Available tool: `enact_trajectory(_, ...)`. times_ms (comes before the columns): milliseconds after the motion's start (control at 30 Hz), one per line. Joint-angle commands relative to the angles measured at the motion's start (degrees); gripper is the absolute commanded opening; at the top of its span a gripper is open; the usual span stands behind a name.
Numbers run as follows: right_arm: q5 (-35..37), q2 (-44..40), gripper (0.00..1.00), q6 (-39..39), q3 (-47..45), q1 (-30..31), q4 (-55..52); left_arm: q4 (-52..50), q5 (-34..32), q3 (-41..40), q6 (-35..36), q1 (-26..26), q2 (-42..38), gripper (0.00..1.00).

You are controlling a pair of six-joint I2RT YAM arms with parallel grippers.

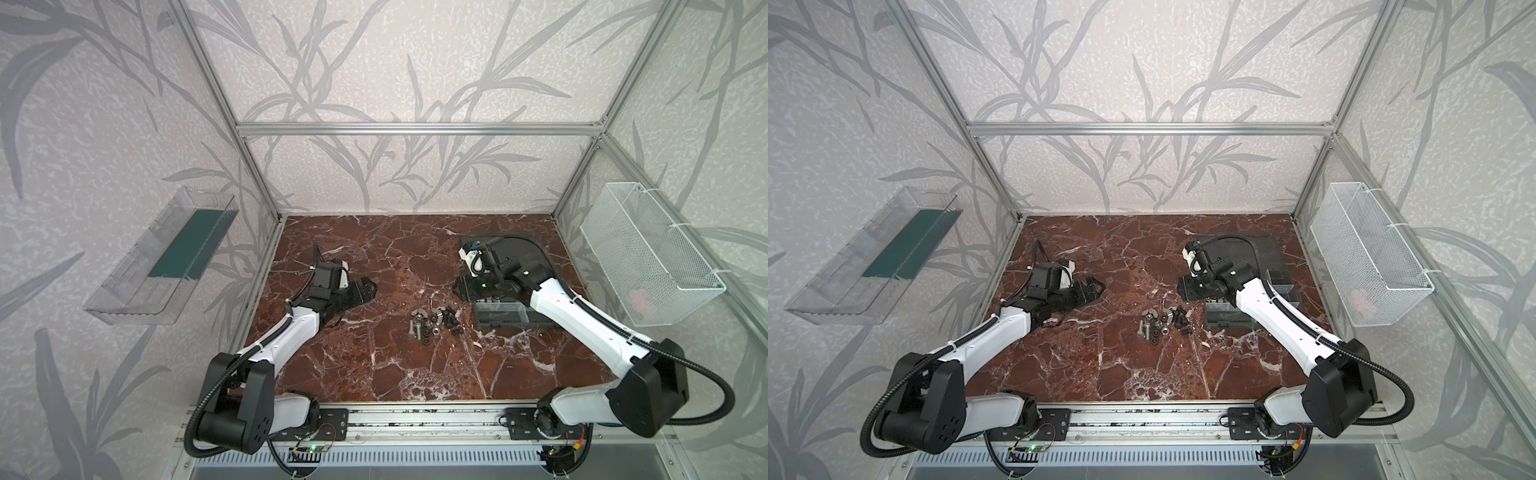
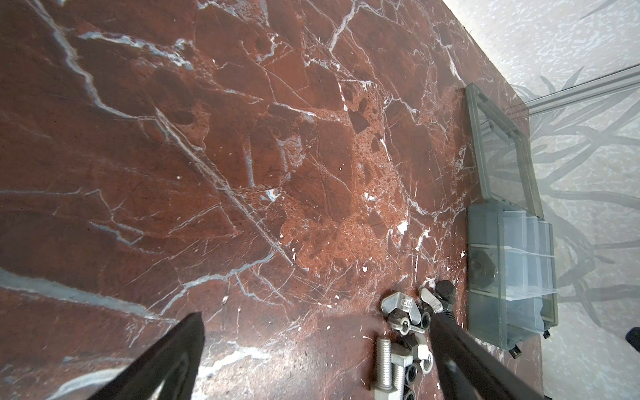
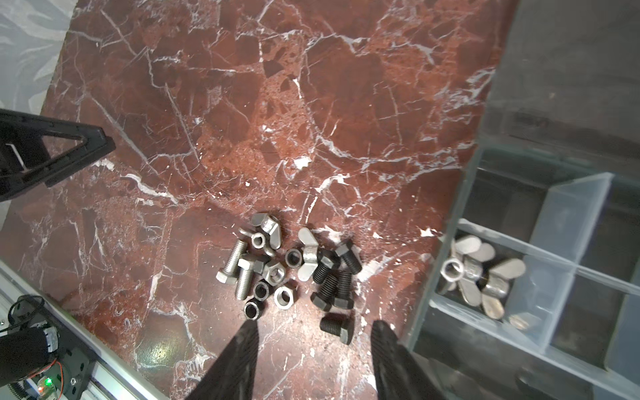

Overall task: Sort the screws and nuts into containers
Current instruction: Place the nut into the container, then pick up the nut from the center of the table.

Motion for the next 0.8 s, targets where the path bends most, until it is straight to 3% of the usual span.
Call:
enact_trajectory(0,0.2,3.59,0.54,-0.25,0.59,2.59,2.17,-0.41,-0.01,0.67,0.48,0.19,-0.04,0.99)
enact_trajectory(233,-0.58,12.75,0.53,-4.95,5.59,7.76,3.38,-0.55,-0.62,0.02,0.55,0.19,-0.7,0.99)
enact_trajectory(767,4.12,30.71,0.52,-11.63,17.37,8.48,-4.09,-1.71,-1.68,0.15,1.18,0.28,-1.03,0.99)
